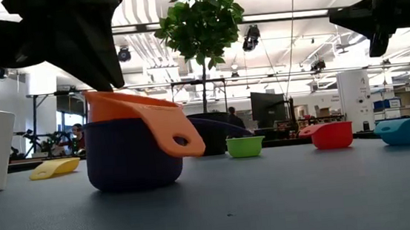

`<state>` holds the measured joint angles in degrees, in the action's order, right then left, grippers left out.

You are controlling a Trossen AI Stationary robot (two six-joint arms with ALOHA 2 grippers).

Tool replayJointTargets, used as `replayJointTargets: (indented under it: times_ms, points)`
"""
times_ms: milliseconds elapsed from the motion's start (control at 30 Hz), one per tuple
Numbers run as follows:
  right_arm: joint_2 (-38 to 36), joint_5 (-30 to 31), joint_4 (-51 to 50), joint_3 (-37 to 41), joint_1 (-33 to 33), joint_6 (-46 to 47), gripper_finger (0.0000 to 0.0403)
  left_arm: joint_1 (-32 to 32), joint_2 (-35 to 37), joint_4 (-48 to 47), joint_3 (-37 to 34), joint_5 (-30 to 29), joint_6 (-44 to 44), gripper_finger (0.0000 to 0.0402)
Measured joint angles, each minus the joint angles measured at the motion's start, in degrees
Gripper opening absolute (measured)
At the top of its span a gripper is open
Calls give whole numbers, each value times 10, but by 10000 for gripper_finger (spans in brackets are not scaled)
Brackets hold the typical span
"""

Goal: Nest measuring cups in basket
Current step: Stack the orange measuring cup on top of the violet measuring cup

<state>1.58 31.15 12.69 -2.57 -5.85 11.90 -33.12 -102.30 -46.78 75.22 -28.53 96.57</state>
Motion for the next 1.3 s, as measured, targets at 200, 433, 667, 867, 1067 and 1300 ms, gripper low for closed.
replayJointTargets:
  times_ms: [200, 433, 667, 867, 1067, 1300]
  points:
    - [0, 0, 0, 0, 0, 0, 9, 1, 3, -18, 0, 54, 0, 52]
    - [0, 0, 0, 0, 0, 0, 9, 3, 11, -108, 38, 61, -78, 52]
    - [0, 1, 1, 0, 0, 0, 9, 1, -4, 46, 94, 59, -491, 49]
    - [0, 3, 1, 0, 0, 0, 9, 9, -61, 68, 148, 113, -715, 9]
    - [0, 4, 1, 0, 0, 0, 9, 22, -105, 27, 206, 153, -807, 1]
    - [0, 5, 2, 0, 0, -15, 9, 22, -202, -113, 342, 167, -851, 0]
